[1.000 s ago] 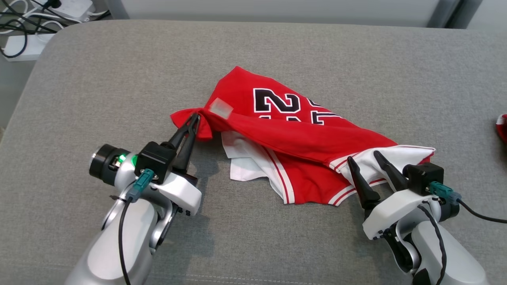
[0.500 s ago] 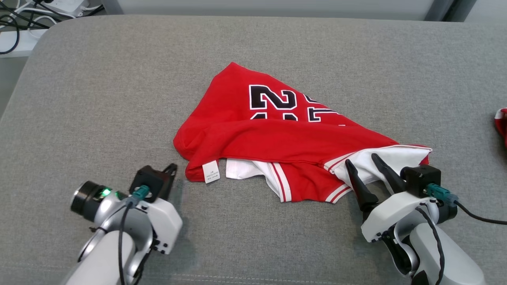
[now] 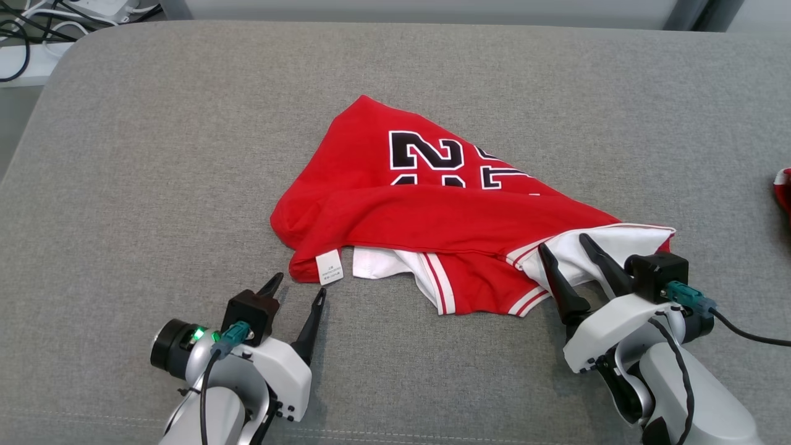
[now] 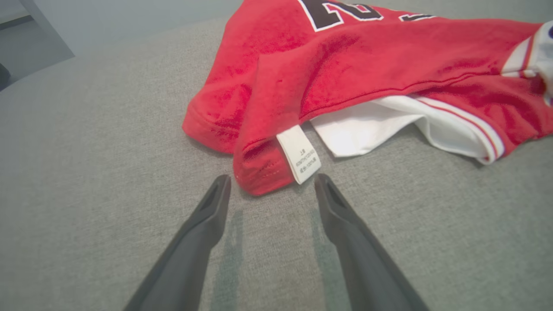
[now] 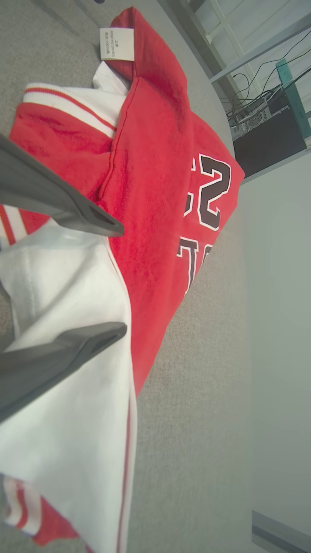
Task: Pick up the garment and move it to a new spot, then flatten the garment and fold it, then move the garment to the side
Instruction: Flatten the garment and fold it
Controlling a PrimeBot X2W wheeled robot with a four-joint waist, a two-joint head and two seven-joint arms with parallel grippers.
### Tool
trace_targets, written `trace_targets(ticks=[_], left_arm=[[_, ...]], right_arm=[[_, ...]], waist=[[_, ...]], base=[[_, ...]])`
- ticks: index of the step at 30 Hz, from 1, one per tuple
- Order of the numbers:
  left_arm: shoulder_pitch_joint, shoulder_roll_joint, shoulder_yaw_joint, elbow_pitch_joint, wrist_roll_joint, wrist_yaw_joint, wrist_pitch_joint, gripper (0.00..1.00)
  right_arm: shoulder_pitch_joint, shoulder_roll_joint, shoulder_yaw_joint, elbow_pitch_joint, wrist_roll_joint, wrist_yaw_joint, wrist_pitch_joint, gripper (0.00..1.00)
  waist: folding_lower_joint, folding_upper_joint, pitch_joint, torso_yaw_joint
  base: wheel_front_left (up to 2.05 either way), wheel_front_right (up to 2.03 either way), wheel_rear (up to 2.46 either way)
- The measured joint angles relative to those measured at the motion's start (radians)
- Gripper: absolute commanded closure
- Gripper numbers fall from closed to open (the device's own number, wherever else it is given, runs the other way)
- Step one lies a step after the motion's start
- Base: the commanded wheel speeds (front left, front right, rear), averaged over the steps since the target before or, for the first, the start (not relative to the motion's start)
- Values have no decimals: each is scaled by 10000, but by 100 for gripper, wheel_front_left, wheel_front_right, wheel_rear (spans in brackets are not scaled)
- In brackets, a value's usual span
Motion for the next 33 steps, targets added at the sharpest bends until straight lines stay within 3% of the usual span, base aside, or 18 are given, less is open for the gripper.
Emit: trace_targets(ticks=[12,16,17,18,19,20,26,33], left_arm=[[-551,-184,201,1902,-104,-92,-1499,0],[-784,-353,234,2280,-121,-151,-1685,10],[-829,-380,236,2330,-123,-205,-1733,24],[-879,-387,228,2399,-119,-253,-1783,53],[-966,-387,222,2510,-113,-253,-1783,91],[-1050,-384,230,2612,-113,-257,-1797,100],[-1499,-171,222,2763,316,-33,-1877,100],[-1899,1216,-104,1442,1730,671,-1866,100]], right_arm=[[-23,-61,73,-15,0,0,0,0],[-23,-65,73,-38,0,0,0,0],[-23,-67,71,-48,0,0,0,0],[-23,-67,73,-58,0,0,0,0],[-23,-67,71,-67,0,0,0,0],[-24,-67,73,-81,0,0,0,0],[-24,-63,17,-123,0,0,0,2],[-11,-58,-305,-100,-19,0,0,1]], waist=[[0,0,62,-391],[0,0,135,-501],[0,0,162,-527],[0,0,188,-553],[0,0,213,-579],[0,0,235,-602],[0,0,270,-631],[0,0,181,-165]], base=[[0,0,0],[0,0,0],[0,0,0],[0,0,0],[0,0,0],[0,0,0],[0,0,0],[0,0,0]])
